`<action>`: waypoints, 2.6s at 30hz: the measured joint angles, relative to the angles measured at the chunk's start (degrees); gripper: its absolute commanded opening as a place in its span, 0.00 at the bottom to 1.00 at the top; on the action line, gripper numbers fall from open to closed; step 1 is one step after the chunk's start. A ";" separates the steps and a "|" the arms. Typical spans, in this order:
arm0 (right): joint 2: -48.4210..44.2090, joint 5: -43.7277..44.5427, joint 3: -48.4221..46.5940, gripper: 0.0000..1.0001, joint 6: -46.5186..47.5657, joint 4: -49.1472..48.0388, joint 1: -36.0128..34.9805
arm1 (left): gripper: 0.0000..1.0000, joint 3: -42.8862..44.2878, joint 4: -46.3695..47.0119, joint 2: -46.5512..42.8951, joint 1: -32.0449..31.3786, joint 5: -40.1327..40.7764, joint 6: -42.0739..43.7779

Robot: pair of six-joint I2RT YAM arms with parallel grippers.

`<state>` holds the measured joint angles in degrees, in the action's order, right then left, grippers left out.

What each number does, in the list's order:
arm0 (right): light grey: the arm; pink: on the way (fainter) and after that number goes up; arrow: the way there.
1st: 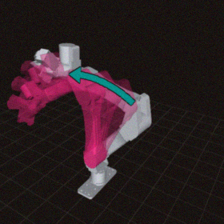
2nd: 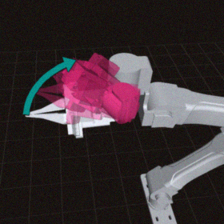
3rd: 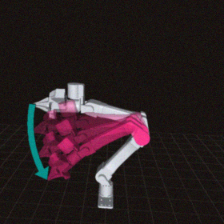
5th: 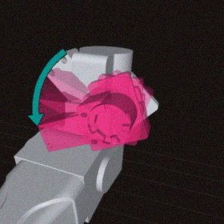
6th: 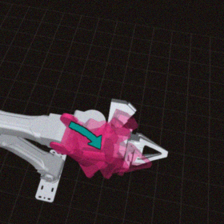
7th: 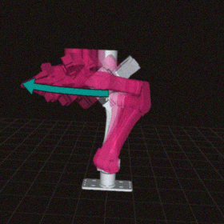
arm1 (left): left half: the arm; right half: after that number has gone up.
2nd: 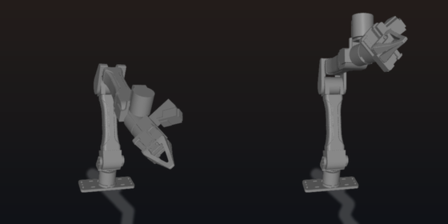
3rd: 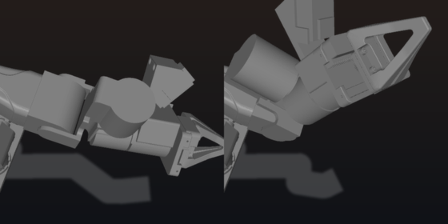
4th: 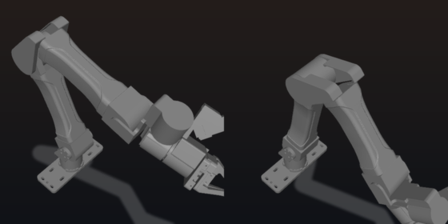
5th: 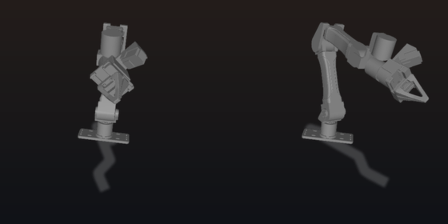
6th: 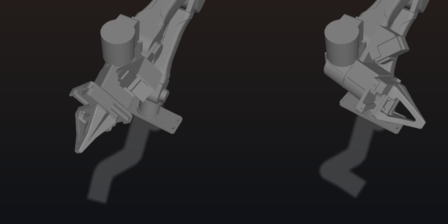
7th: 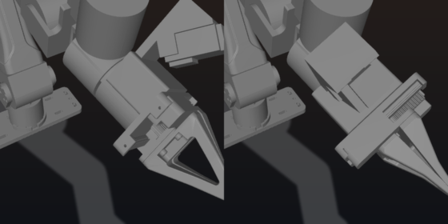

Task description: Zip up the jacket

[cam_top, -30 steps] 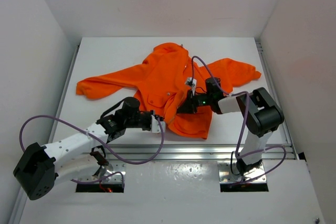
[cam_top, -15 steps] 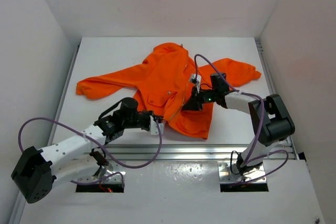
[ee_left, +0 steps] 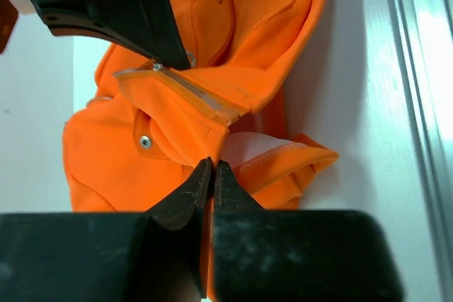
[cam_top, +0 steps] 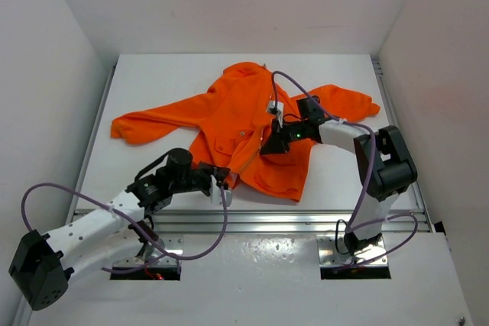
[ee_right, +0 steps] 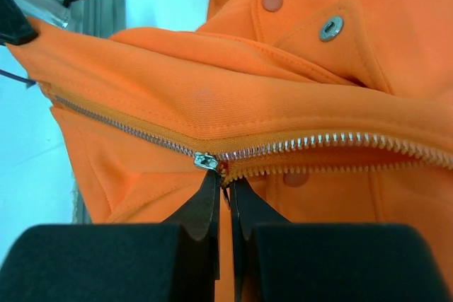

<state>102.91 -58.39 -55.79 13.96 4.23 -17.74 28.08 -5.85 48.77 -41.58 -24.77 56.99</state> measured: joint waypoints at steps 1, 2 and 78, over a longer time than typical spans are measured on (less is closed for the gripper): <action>0.31 -0.24 -0.31 0.00 0.04 0.31 0.00 | 0.20 -0.26 -0.09 -0.46 0.00 0.48 -0.39; 0.39 0.57 -0.46 0.00 0.35 0.35 0.00 | 0.30 -0.33 -0.55 -0.76 0.20 0.61 -1.31; 12.96 -1.79 -41.94 0.00 45.55 72.41 -2.51 | 0.00 15.32 3.89 20.06 -2.32 9.09 -43.06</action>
<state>115.87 -60.18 -97.73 59.51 76.64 -20.25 43.40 -1.96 68.84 -43.90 -15.68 13.93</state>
